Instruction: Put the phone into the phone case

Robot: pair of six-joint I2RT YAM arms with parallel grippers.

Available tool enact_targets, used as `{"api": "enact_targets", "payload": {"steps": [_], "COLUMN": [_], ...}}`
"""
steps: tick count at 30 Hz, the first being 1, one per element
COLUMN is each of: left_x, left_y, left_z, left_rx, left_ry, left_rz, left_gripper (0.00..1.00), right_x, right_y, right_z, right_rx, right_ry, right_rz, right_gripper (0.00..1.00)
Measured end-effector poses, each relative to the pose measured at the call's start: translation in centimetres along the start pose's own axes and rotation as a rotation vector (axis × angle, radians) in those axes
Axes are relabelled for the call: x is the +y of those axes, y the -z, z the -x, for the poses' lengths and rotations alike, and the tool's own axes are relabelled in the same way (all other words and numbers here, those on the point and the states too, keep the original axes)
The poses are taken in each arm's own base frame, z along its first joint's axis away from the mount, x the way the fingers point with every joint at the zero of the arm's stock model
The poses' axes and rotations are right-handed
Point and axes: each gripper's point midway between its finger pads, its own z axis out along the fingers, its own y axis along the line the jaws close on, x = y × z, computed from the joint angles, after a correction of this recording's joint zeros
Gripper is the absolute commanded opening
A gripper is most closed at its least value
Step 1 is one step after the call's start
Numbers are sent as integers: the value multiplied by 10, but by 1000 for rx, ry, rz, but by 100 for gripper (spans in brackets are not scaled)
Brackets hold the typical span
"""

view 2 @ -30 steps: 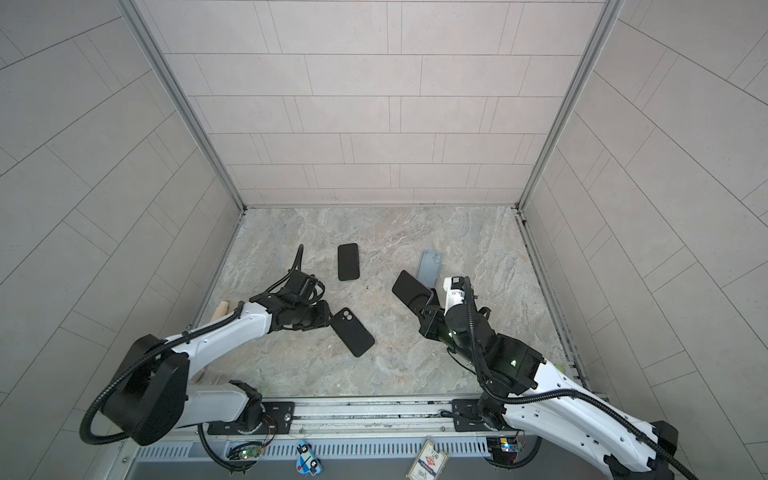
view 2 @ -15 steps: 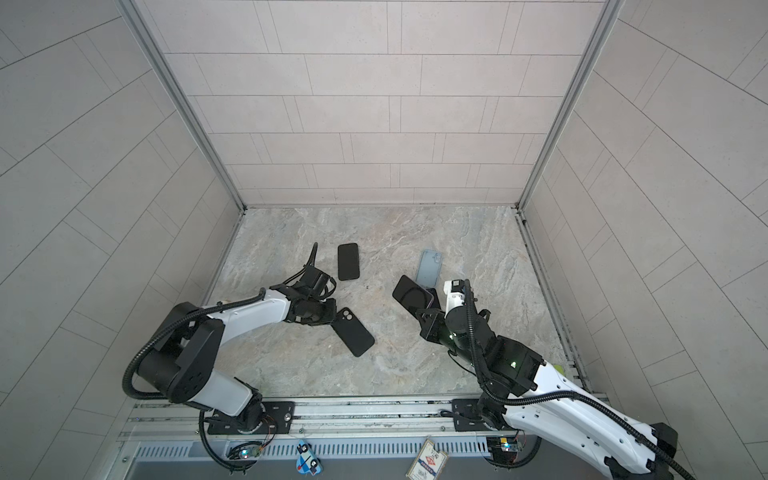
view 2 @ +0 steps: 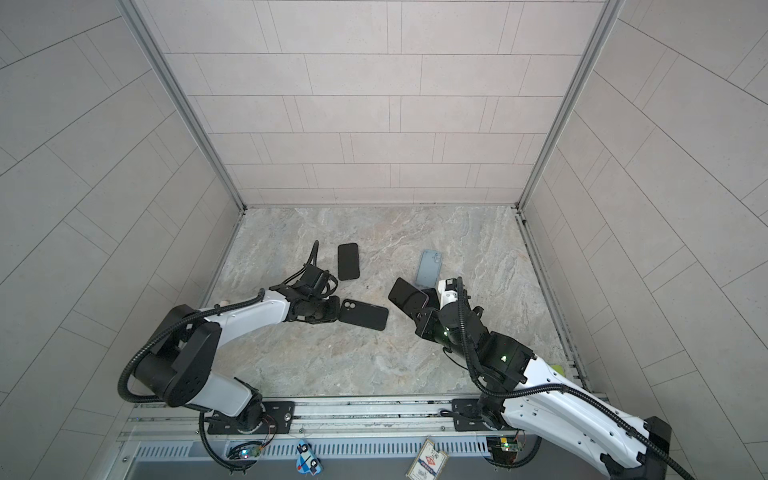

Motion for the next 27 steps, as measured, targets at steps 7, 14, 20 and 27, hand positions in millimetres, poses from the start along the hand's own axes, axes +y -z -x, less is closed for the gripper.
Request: {"api": "enact_targets", "payload": {"steps": [7,14,20,27], "left_x": [-12,-22,-26,-35], "left_y": [-1,-4,-7,3], "left_z": [-4,-15,-24,-17], "left_rx": [6,26,49,17], "left_ry": [15,-3,1,15], "left_rz": [-46,-69,-93,-132], "left_gripper": [11,11,42,50], "right_x": [-11,-25,-17,-26], "right_y": [-24,-51,-54,-62], "right_z": [-23,-53,-49,-61], "right_rx": [100,217,223,282], "right_ry": [-44,-145,-235,-304], "right_rz": [4,43,121,112], "right_gripper": [0,0,0,0]}}
